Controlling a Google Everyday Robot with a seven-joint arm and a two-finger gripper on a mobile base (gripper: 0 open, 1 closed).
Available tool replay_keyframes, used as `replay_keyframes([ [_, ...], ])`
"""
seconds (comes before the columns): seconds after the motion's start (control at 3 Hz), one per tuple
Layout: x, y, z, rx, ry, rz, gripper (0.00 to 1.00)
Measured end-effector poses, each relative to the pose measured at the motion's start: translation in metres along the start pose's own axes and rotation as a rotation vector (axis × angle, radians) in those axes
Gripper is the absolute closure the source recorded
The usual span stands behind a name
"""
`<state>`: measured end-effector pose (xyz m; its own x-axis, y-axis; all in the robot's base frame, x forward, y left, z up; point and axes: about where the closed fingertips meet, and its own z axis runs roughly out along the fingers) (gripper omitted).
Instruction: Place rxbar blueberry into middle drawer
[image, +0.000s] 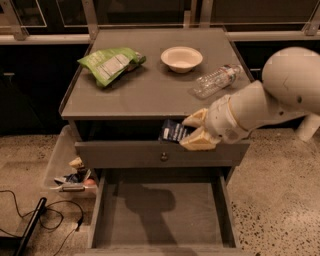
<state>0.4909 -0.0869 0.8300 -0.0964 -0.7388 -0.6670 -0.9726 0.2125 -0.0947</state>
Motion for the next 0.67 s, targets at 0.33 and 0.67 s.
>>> replay_keyframes([
  [0.33, 0.07, 0.022, 0.043, -0.018, 0.118, 0.107, 1.0],
  [0.67, 0.101, 0.026, 0.072, -0.05, 0.177, 0.167, 1.0],
])
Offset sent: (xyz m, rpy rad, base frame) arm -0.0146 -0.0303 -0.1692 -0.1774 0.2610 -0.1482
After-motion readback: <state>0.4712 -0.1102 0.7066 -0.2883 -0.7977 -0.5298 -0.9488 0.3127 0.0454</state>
